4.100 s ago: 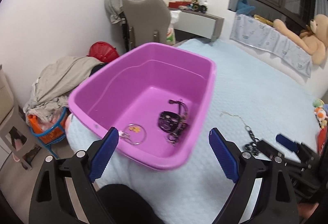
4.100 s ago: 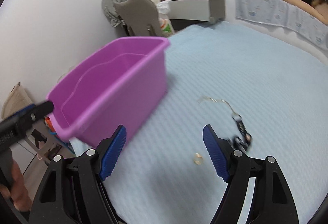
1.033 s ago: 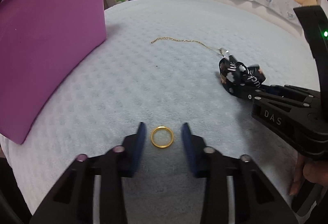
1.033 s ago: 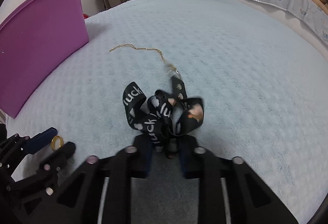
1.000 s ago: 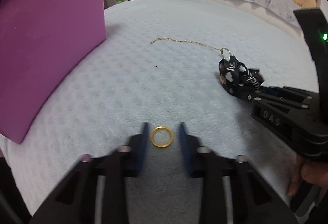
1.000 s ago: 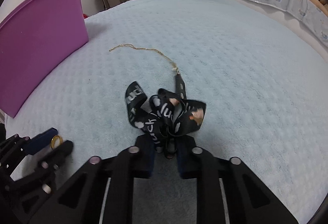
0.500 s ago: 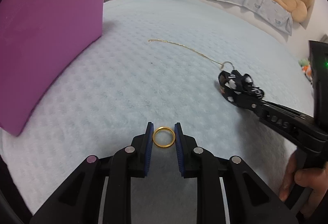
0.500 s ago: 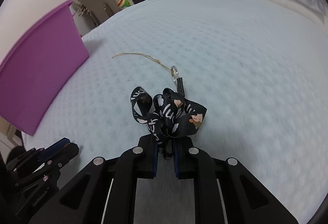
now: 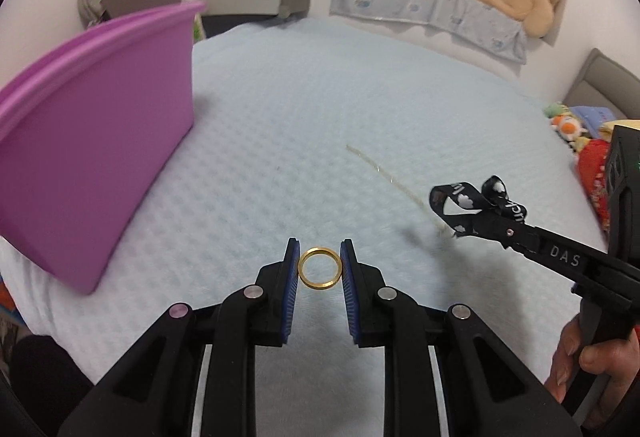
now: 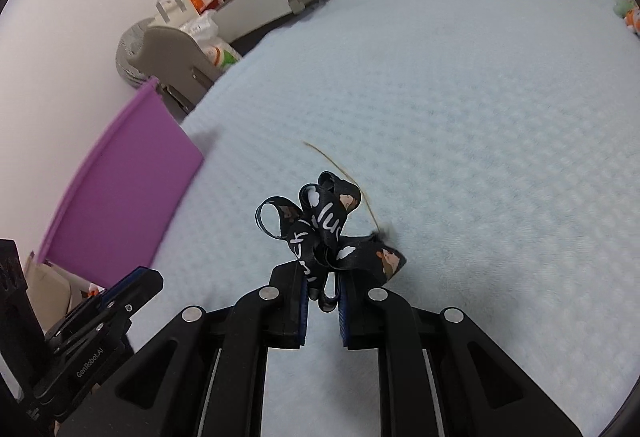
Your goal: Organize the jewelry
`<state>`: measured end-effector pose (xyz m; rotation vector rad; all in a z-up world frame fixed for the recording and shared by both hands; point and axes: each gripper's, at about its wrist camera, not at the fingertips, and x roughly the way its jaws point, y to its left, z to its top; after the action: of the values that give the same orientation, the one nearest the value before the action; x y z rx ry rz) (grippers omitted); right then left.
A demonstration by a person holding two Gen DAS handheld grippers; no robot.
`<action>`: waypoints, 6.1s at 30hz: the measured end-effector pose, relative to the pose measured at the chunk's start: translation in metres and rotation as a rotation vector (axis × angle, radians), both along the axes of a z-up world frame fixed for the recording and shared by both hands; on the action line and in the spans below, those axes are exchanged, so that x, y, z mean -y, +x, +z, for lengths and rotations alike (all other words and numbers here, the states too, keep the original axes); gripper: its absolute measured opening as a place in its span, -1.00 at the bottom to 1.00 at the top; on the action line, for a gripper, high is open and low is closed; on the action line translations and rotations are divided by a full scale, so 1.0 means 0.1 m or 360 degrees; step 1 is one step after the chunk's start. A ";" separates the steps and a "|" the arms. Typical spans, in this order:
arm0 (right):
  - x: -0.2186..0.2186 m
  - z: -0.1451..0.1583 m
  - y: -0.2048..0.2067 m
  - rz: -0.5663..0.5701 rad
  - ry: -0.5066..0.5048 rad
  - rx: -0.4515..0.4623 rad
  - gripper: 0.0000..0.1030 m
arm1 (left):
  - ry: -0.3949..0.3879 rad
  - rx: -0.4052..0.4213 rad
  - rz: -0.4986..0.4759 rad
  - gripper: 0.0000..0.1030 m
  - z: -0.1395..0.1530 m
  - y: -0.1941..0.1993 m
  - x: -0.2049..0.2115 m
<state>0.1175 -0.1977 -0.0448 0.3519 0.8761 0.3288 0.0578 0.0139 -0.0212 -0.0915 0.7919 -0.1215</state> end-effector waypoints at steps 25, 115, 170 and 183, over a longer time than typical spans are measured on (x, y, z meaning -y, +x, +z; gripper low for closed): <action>-1.13 1.83 0.05 0.0246 -0.0049 0.0420 -0.77 | -0.0051 0.0208 -0.0066 -0.60 1.49 0.09 -1.00; -3.18 1.59 0.47 0.0539 -0.0472 0.0112 0.34 | 0.0126 -0.0103 0.0872 0.86 1.47 0.30 -2.75; -3.16 1.88 0.31 0.0547 -0.0509 0.0223 0.34 | 0.0162 -0.0043 0.0853 0.86 1.70 0.18 -2.68; -3.29 1.96 0.32 0.0577 -0.0515 0.0252 0.34 | 0.0153 -0.0049 0.0876 0.86 1.72 0.20 -2.79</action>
<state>0.1497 0.1313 0.1516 -0.1350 0.8190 0.5331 0.0780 0.2932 0.1505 -0.2173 0.7769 0.4395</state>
